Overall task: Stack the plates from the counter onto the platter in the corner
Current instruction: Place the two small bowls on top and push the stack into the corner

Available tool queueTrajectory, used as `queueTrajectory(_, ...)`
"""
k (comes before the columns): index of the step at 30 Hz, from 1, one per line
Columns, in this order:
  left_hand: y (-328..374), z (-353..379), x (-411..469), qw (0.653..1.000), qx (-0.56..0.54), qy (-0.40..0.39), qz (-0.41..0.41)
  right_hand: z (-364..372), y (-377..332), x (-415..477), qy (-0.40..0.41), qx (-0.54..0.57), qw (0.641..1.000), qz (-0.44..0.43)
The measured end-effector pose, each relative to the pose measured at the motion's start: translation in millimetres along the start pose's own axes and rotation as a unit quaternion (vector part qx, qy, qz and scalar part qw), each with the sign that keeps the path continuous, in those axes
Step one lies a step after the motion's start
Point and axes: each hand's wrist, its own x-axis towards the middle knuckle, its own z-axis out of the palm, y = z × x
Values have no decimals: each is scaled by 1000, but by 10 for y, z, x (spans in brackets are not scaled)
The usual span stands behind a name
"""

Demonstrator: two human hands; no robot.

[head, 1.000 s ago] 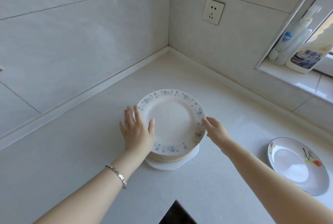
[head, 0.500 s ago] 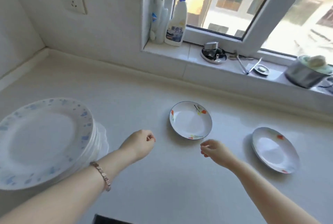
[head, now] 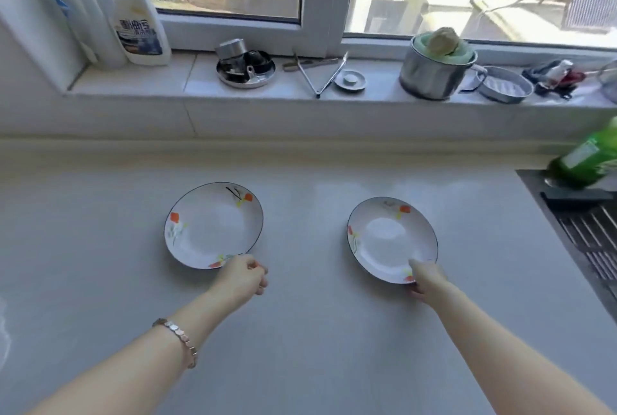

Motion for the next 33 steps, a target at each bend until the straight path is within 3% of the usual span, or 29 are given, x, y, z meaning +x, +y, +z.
queueTrajectory(3,25,86,50,1000,-5,22,-21,8,42,208,3,150,988,39)
queueTrajectory(8,-107,65,226,985,-58,100,-132,3,-43,216,-41,199,979,6)
queueTrajectory(12,-228,-121,410,905,-294,178,-249,31,-231,96,-96,232,968,-2)
queueTrajectory(15,-246,-233,498,837,-466,197,-210,77,-396,-29,-137,254,957,-14)
queueTrajectory(17,-235,-258,530,820,-494,210,-198,102,-483,-88,-157,249,955,-29)
queueTrajectory(22,-224,-289,557,828,-471,222,-206,171,-561,-234,-183,216,957,-56)
queueTrajectory(28,-176,-479,344,862,-396,293,-118,223,-537,-448,-208,183,958,-79)
queueTrajectory(33,-272,-875,-122,829,-442,340,-40,340,-653,-776,-230,145,955,-119)
